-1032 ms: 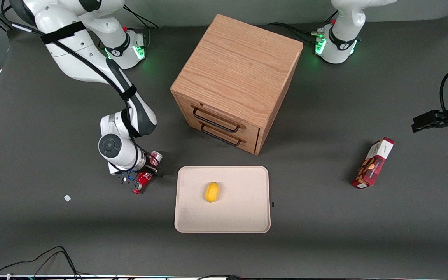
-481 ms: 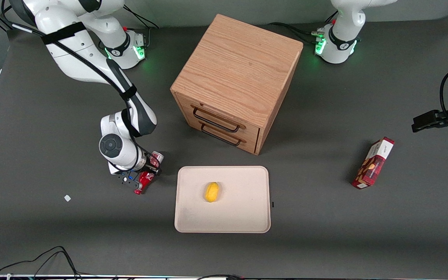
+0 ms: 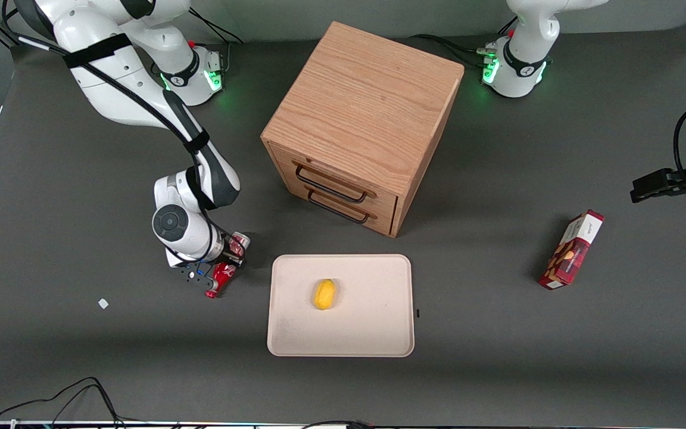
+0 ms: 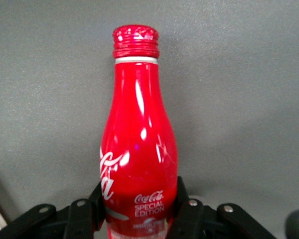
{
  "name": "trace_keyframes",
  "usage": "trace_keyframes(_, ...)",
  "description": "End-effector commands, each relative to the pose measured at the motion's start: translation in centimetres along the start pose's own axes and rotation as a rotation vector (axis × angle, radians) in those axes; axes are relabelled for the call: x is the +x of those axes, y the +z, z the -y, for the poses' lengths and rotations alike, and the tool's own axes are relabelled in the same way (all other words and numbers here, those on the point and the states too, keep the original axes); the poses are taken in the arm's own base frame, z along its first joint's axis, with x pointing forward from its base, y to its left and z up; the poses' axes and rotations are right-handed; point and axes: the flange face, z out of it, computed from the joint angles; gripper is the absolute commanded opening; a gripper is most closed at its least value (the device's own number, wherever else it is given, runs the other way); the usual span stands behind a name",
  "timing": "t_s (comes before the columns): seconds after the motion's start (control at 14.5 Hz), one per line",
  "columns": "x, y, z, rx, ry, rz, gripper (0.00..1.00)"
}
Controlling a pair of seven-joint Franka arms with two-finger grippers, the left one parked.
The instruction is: Place coke bottle on tray
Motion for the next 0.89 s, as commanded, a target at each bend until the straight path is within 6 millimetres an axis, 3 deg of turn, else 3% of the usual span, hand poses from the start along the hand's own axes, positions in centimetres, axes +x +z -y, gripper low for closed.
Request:
trace_keyframes(0.0,0.2,-1.1,-0.6,-0.007,0.005,-0.026,0.0)
trace_keyframes(0.34,-0.2,-7.1,-2.1,-0.065,0.0,0.023,0.0)
trace_keyframes(0.41,-0.4,-9.6,-2.5,-0.077,-0.024,0.034,0.0)
trace_keyframes(0.83,-1.0,-19.8,-4.7,-0.088,-0.068,0.047,0.0)
